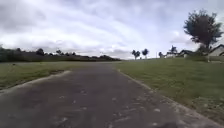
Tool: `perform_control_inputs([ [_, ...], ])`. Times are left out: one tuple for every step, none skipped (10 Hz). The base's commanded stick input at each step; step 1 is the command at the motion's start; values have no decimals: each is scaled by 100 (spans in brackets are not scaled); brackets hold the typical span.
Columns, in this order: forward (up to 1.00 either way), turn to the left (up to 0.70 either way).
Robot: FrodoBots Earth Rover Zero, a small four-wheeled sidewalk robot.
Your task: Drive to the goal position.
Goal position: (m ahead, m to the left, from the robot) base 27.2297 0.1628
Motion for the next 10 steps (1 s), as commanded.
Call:
perform_control_inputs([
  [9, 1],
  [9, 1],
  [9, 1],
  [9, 1],
  [9, 1],
  [9, 1],
  [9, 1],
  [9, 1],
  [9, 1],
  [9, 1],
])
